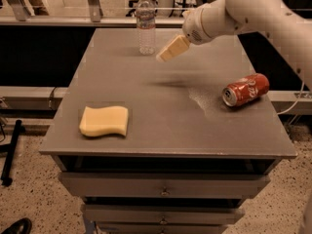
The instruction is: Knock water bottle over
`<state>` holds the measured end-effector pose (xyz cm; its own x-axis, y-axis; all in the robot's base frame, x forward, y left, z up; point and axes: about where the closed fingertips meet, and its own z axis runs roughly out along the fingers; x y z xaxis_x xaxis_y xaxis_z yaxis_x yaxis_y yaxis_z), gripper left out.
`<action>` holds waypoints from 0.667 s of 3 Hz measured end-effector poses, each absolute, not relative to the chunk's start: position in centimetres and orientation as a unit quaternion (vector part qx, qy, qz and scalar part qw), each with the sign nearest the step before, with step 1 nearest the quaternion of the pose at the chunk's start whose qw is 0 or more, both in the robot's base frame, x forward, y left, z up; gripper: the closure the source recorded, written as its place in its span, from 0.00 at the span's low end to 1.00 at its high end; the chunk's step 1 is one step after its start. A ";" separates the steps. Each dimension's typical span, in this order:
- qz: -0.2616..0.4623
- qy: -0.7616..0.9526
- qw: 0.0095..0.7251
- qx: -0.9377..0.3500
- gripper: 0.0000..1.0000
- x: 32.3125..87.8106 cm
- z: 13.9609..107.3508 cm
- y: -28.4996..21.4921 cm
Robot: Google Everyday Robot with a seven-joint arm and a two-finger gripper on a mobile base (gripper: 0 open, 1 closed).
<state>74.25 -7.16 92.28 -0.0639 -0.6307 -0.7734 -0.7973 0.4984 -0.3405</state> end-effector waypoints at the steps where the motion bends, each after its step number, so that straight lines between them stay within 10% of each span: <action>1: 0.095 0.717 0.520 -0.455 0.00 78.7 92.1 -6.6; 2: 0.147 0.693 0.563 -0.426 0.00 83.1 92.2 -3.2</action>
Offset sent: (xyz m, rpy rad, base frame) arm 0.1252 0.0461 0.0119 0.3466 -0.1411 -0.0354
